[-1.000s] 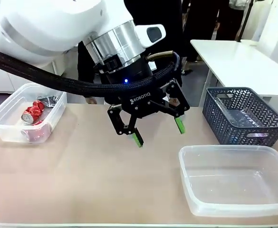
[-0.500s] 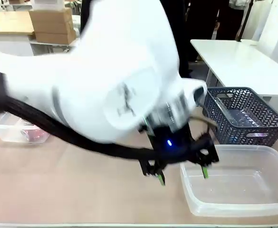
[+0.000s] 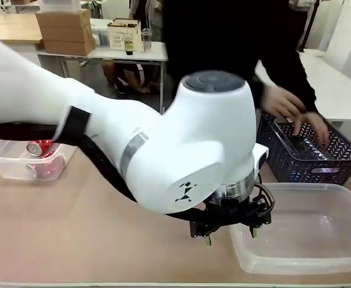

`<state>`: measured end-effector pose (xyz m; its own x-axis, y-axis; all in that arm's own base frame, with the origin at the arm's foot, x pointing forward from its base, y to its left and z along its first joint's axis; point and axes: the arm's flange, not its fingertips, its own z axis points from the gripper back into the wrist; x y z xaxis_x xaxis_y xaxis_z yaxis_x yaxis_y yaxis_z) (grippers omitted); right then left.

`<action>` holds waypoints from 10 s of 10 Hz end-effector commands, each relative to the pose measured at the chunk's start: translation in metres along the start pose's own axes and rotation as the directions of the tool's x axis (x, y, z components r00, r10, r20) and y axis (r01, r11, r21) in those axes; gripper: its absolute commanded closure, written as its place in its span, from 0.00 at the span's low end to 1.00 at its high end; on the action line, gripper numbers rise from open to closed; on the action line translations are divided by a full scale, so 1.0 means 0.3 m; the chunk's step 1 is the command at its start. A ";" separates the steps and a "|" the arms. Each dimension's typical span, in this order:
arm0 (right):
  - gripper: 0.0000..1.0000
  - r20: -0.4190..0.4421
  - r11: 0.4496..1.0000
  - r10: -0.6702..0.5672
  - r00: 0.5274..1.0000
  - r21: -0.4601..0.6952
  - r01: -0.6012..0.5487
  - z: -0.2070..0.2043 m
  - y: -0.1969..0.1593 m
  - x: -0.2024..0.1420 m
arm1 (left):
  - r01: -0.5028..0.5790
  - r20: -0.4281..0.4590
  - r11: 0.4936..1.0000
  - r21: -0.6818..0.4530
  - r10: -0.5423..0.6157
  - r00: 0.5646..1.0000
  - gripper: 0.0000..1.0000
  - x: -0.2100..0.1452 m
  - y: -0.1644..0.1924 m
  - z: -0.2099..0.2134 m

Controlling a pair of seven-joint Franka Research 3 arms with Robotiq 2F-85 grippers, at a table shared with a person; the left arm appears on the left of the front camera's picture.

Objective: Sort the waste into each basket.
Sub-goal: Pick up the Organizing box on the right side of the table and lift it, then offer the picked Organizing box to the human.

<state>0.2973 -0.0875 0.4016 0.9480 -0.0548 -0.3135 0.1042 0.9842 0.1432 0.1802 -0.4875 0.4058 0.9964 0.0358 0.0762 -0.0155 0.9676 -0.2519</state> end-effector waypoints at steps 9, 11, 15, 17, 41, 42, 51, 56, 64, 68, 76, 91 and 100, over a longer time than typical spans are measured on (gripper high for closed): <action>0.00 -0.100 0.998 -0.004 0.995 -0.059 -0.001 -0.139 -0.049 0.059 | -0.098 0.128 0.994 -0.057 0.105 0.986 0.00 0.178 -0.178 -0.124; 0.00 -0.098 0.999 0.001 0.995 -0.037 -0.005 -0.180 -0.072 0.082 | -0.107 0.039 0.994 -0.027 0.108 0.993 0.00 0.230 -0.157 -0.188; 0.00 -0.132 1.000 0.011 0.991 0.007 -0.010 -0.203 -0.076 0.092 | -0.078 0.002 0.997 -0.006 0.078 0.997 0.00 0.222 -0.129 -0.228; 0.54 -0.132 1.000 0.000 0.991 0.025 0.004 -0.196 -0.062 0.071 | -0.073 0.010 0.997 -0.015 0.073 0.997 0.60 0.222 -0.121 -0.224; 1.00 -0.120 0.991 0.068 0.990 0.121 -0.053 0.230 0.957 0.122 | 0.037 0.098 0.983 -0.182 -0.019 0.995 1.00 0.457 0.798 0.566; 1.00 -0.188 0.989 0.125 0.974 0.106 -0.107 0.222 1.032 0.094 | 0.037 0.098 0.983 -0.182 -0.019 0.995 1.00 0.457 0.798 0.566; 1.00 -0.188 0.989 0.125 0.974 0.106 -0.107 0.222 1.032 0.094 | 0.037 0.098 0.983 -0.182 -0.019 0.995 1.00 0.457 0.798 0.566; 1.00 -0.188 0.989 0.125 0.974 0.106 -0.107 0.222 1.032 0.094 | 0.037 0.098 0.983 -0.182 -0.019 0.995 1.00 0.457 0.798 0.566; 1.00 -0.188 0.989 0.125 0.974 0.106 -0.107 0.222 1.032 0.094 | 0.037 0.098 0.983 -0.182 -0.019 0.995 1.00 0.457 0.798 0.566; 1.00 -0.188 0.989 0.125 0.974 0.106 -0.107 0.222 1.032 0.094 | 0.037 0.098 0.983 -0.182 -0.019 0.995 1.00 0.457 0.798 0.566; 1.00 -0.188 0.989 0.125 0.974 0.106 -0.107 0.222 1.032 0.094 | 0.037 0.098 0.983 -0.182 -0.019 0.995 1.00 0.457 0.798 0.566; 1.00 -0.188 0.989 0.125 0.974 0.106 -0.107 0.222 1.032 0.094 | 0.037 0.098 0.983 -0.182 -0.019 0.995 1.00 0.457 0.798 0.566; 1.00 -0.188 0.989 0.125 0.974 0.106 -0.107 0.222 1.032 0.094 | 0.037 0.098 0.983 -0.182 -0.019 0.995 1.00 0.457 0.798 0.566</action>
<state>0.3773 0.2034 0.4990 0.8786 0.0920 -0.4685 0.0402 0.9635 0.2645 0.3006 -0.2052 0.5149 0.9859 0.0234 0.1654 0.0409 0.9262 -0.3748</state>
